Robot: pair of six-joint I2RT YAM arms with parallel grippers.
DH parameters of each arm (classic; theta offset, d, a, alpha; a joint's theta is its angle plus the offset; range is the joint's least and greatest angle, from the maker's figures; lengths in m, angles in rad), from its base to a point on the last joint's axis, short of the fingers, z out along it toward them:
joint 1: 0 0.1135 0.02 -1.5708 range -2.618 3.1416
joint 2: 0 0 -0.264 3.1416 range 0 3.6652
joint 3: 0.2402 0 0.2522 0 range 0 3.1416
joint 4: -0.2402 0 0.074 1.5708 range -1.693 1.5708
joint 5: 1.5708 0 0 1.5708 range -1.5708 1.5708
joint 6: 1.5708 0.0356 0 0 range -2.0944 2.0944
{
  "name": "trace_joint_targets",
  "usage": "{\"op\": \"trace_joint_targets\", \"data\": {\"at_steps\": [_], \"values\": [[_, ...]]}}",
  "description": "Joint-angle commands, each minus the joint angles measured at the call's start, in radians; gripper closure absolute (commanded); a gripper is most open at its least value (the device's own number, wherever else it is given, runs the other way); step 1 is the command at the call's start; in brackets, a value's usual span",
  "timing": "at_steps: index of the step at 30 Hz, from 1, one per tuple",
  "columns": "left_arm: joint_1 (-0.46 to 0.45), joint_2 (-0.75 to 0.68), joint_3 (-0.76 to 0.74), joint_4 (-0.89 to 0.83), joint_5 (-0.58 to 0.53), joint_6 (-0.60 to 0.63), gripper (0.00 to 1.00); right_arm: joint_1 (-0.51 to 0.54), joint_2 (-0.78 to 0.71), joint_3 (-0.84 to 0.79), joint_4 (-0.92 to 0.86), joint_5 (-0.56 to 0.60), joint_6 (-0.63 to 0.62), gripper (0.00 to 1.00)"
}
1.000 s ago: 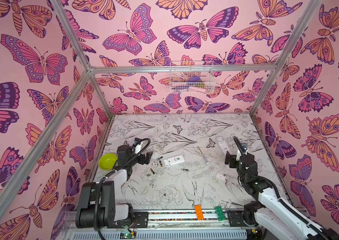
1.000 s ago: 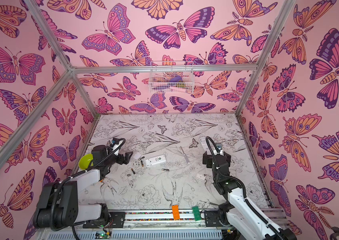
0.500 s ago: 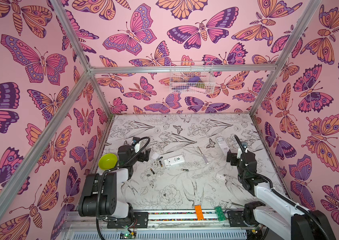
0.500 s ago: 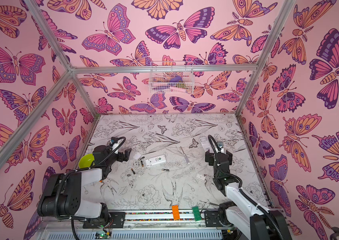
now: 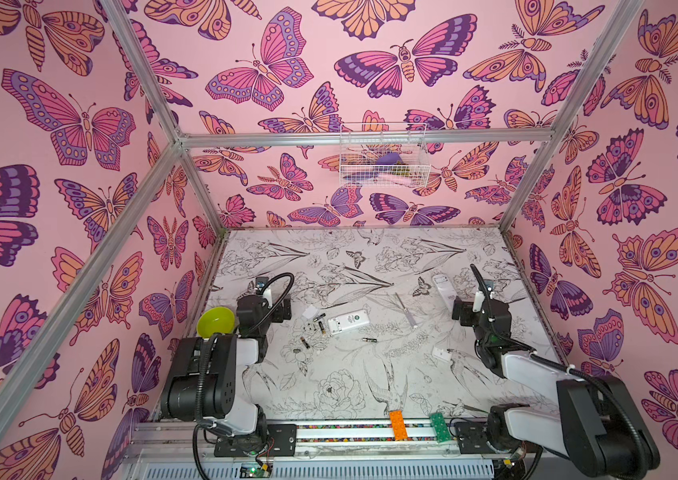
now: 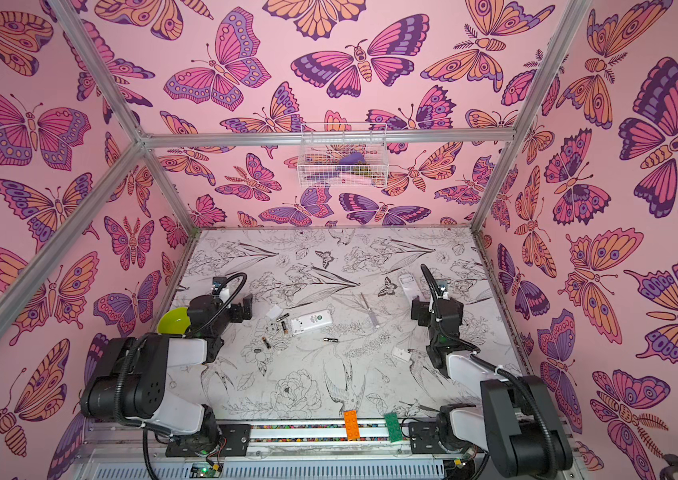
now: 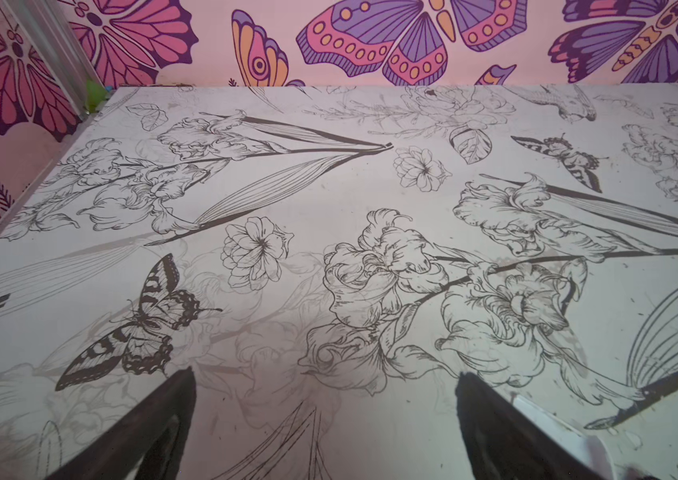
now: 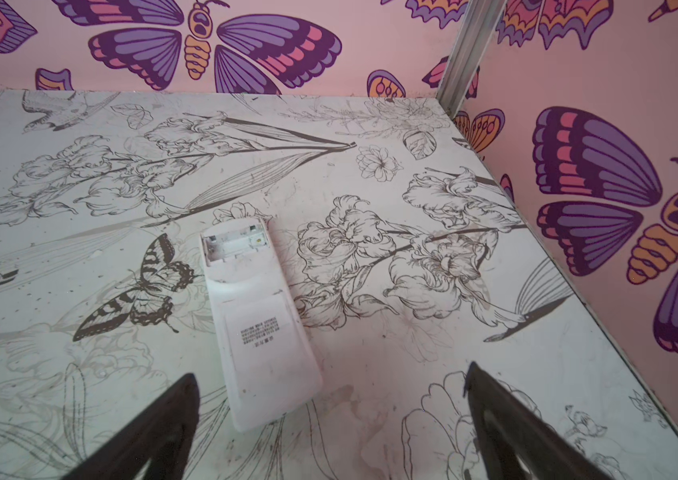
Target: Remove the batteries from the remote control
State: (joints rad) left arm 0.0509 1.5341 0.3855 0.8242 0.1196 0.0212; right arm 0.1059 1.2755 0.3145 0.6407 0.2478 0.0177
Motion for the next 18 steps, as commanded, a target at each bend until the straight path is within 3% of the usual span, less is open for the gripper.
{"op": "trace_joint_targets", "data": {"at_steps": [1,6,12,15,18], "values": [[-0.006,-0.006,0.002,0.015,-0.025,-0.016,0.01,-0.006,0.069,0.038,0.131,-0.033,-0.023,0.01],[-0.007,-0.004,-0.002,0.025,-0.031,-0.018,0.01,-0.007,0.157,0.078,0.125,-0.044,-0.027,0.01],[-0.01,0.0,-0.005,0.033,-0.038,-0.015,0.01,-0.038,0.266,0.032,0.333,-0.078,-0.002,0.01],[-0.015,0.0,-0.003,0.033,-0.047,-0.013,0.01,-0.072,0.231,0.092,0.16,-0.121,0.028,0.01],[-0.022,-0.001,-0.004,0.034,-0.058,-0.008,0.01,-0.1,0.251,0.073,0.228,-0.159,0.044,0.01]]}}
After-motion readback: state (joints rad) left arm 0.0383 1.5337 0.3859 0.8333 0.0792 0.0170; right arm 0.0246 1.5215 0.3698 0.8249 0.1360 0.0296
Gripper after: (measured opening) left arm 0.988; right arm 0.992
